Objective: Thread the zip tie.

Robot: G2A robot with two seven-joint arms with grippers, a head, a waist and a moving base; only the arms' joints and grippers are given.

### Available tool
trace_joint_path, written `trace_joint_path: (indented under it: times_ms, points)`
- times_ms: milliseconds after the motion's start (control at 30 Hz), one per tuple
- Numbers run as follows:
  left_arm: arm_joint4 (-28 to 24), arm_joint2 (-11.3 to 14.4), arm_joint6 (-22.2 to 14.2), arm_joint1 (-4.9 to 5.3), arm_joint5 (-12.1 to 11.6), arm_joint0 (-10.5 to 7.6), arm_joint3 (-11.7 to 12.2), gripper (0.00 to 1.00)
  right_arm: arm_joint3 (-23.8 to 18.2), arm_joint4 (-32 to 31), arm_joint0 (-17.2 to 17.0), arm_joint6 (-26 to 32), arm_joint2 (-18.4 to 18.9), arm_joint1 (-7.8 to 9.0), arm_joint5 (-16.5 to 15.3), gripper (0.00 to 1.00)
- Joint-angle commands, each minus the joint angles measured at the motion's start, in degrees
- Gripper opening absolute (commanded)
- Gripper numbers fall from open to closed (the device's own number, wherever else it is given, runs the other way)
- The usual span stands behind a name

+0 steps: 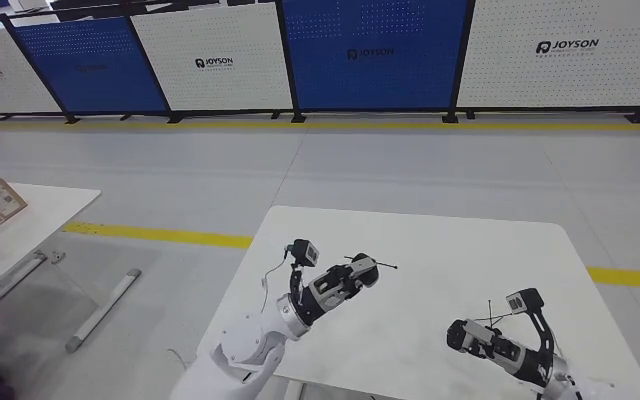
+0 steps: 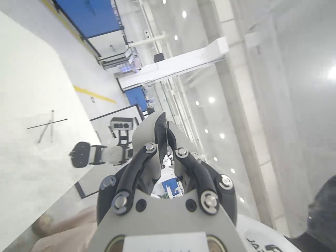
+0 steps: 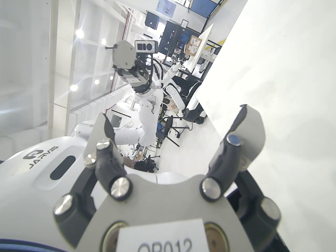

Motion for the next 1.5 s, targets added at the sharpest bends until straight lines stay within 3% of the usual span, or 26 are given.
trace_joint_path:
  times_ms: [0, 100, 133, 467, 667, 900, 1100, 1467]
  points:
    - [0.9, 0.3, -0.6, 0.07, 0.6, 0.18, 1.2, 0.0, 0.0, 0.0, 0.0, 0.0, 0.0, 0.0, 0.0, 1.0]
    - [0.9, 0.3, -1.5, 0.14, 0.1, 0.2, 1.7, 0.0, 0.0, 0.0, 0.0, 0.0, 0.0, 0.0, 0.0, 1.0]
    - [-0.9, 0.5, -2.5, 0.1, -1.1, 0.35, 1.2, 0.0, 0.0, 0.0, 0.0, 0.0, 0.0, 0.0, 0.0, 1.0]
    - [-0.8, 0.5, -2.4, 0.09, -1.1, 0.34, 1.3, 0.0, 0.0, 0.0, 0.0, 0.0, 0.0, 0.0, 0.0, 1.0]
    - [5.2, 1.3, 2.4, 0.05, -0.5, 0.28, 2.9, 0.0, 0.0, 0.0, 0.0, 0.0, 0.0, 0.0, 0.0, 1.0]
    - [10.1, 1.5, 5.0, 0.19, 0.3, 1.04, 6.8, 0.0, 0.0, 0.0, 0.0, 0.0, 0.0, 0.0, 0.0, 1.0]
    - [11.0, 3.9, 5.2, -0.08, 1.4, 0.27, 10.2, 0.0, 0.0, 0.0, 0.0, 0.0, 0.0, 0.0, 0.0, 1.0]
    - [9.3, 4.3, 5.2, -0.22, 1.2, 0.12, 10.5, 0.0, 0.0, 0.0, 0.0, 0.0, 0.0, 0.0, 0.0, 1.0]
